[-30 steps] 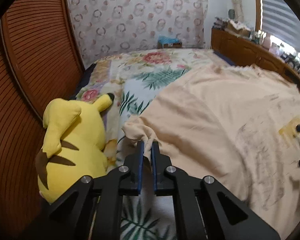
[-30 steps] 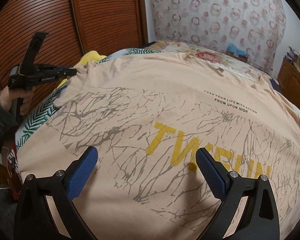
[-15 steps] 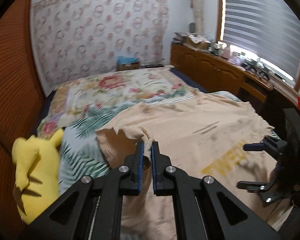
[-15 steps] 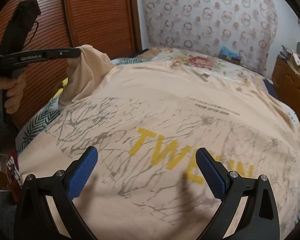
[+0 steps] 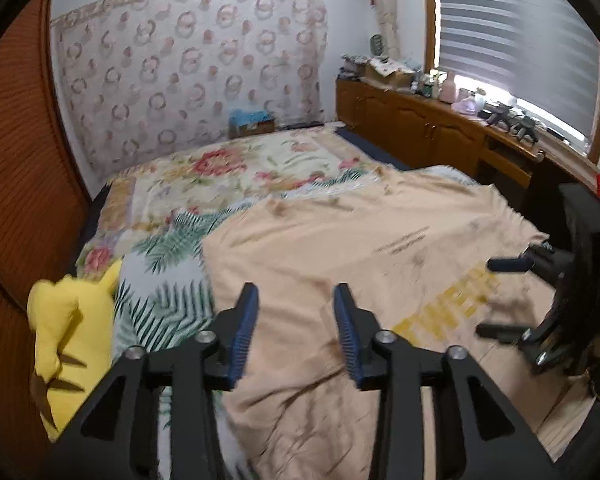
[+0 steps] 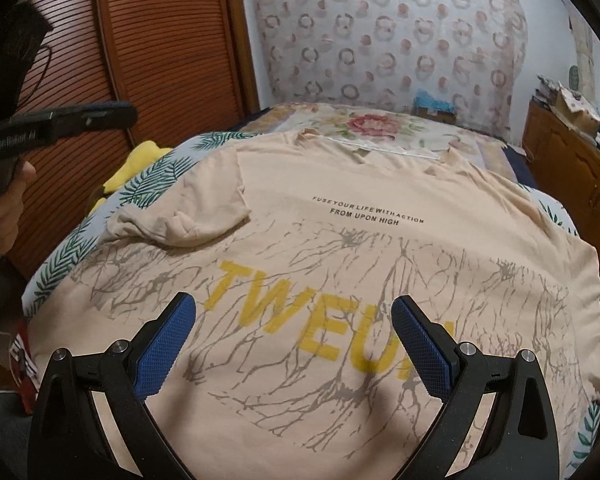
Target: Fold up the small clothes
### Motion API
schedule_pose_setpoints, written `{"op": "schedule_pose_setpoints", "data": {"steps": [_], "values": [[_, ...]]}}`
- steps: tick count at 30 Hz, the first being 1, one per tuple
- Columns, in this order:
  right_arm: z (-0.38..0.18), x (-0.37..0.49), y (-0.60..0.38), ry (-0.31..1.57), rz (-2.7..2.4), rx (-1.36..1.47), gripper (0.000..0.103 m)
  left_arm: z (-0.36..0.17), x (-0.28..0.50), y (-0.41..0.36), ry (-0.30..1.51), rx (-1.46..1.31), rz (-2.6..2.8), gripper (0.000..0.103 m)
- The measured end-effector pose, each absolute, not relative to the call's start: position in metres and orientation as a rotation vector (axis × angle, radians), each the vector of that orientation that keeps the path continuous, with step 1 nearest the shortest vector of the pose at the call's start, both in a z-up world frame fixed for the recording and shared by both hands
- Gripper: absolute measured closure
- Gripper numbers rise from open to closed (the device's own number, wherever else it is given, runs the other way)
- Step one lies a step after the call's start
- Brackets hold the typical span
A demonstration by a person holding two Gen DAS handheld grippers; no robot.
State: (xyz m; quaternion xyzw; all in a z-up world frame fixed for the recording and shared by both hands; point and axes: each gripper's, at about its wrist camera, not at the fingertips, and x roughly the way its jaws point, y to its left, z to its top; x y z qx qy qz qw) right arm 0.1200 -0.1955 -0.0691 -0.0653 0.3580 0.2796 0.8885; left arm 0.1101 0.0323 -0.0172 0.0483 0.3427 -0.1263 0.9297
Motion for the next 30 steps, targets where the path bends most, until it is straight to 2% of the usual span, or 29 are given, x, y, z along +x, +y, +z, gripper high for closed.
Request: {"op": "schedule_pose_setpoints", "data": {"steps": [2,5,7,11,17,22,27,28,30], "values": [[-0.069,0.12,-0.194,0.743,0.59,-0.138,0.003,-0.03,0.109,0.051,0.729,0.074,-0.233,0.057],[-0.067,0.121,-0.188,0.743,0.614,-0.14,0.013,-0.054,0.108,0.078,0.77,0.053,-0.166,0.054],[-0.066,0.121,-0.183,0.744,0.635,-0.145,0.025,-0.069,0.108,0.093,0.799,0.024,-0.141,0.053],[-0.061,0.123,-0.168,0.735,0.662,-0.177,0.031,-0.094,0.109,0.114,0.843,-0.003,-0.083,0.052],[-0.054,0.14,-0.138,0.729,0.707,-0.219,0.04,-0.111,0.114,0.125,0.87,-0.019,-0.061,0.052],[-0.051,0.159,-0.109,0.747,0.754,-0.206,0.052,-0.115,0.115,0.126,0.879,-0.022,-0.063,0.051],[-0.066,0.178,-0.077,0.804,0.771,-0.23,0.061,-0.115,0.117,0.126,0.882,-0.013,-0.066,0.048],[-0.07,0.181,-0.073,0.82,0.773,-0.239,0.067,-0.116,0.117,0.127,0.882,-0.012,-0.066,0.048],[-0.082,0.187,-0.062,0.869,0.779,-0.255,0.071,-0.116,0.117,0.127,0.881,-0.014,-0.068,0.048]]}}
